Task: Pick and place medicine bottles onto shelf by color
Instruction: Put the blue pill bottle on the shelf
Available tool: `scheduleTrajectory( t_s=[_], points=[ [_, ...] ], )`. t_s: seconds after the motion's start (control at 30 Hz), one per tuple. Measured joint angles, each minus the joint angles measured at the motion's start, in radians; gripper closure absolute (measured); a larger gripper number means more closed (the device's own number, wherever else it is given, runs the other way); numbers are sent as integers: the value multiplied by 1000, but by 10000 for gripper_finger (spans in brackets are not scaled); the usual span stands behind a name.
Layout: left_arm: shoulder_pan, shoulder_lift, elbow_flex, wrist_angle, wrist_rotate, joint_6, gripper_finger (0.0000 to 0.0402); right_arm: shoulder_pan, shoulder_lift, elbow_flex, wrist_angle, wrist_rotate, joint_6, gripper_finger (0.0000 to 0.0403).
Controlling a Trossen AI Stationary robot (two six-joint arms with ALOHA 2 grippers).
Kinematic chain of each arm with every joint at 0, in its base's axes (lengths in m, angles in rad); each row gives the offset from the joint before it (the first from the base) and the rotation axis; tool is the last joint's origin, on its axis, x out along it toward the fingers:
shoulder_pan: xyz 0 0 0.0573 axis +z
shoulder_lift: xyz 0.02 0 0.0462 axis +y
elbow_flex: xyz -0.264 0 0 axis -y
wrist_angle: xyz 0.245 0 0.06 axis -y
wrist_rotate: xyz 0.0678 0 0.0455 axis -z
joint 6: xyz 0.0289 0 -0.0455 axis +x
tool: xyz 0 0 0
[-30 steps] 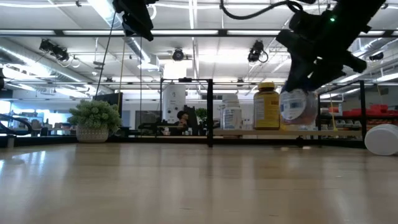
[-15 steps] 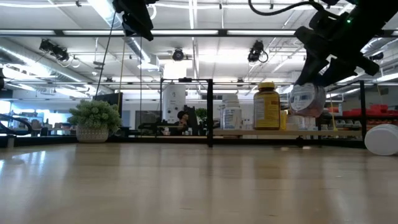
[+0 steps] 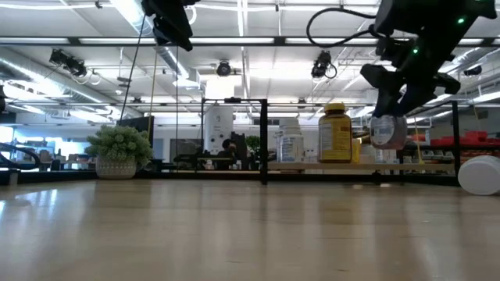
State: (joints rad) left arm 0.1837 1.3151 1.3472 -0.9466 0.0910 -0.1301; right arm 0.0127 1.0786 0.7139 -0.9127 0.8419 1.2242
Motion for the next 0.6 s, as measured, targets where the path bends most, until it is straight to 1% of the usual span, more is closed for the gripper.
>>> scheduleTrajectory(
  t_s=[0.2, 0.3, 0.43, 0.6],
  points=[
    [-4, 0, 0, -16, 0, -33, 228, -106, 0, 0, 44, -8, -84, 201],
    [-6, 0, 0, -19, 0, -43, 228, -156, 0, 0, 76, -19, -161, 201],
    [-10, 0, 0, -19, 1, -43, 228, -234, 0, -2, 111, -98, -260, 201],
    [-10, 0, 0, -19, 0, -43, 229, -306, 0, -59, 235, -200, -367, 201]
  ],
)
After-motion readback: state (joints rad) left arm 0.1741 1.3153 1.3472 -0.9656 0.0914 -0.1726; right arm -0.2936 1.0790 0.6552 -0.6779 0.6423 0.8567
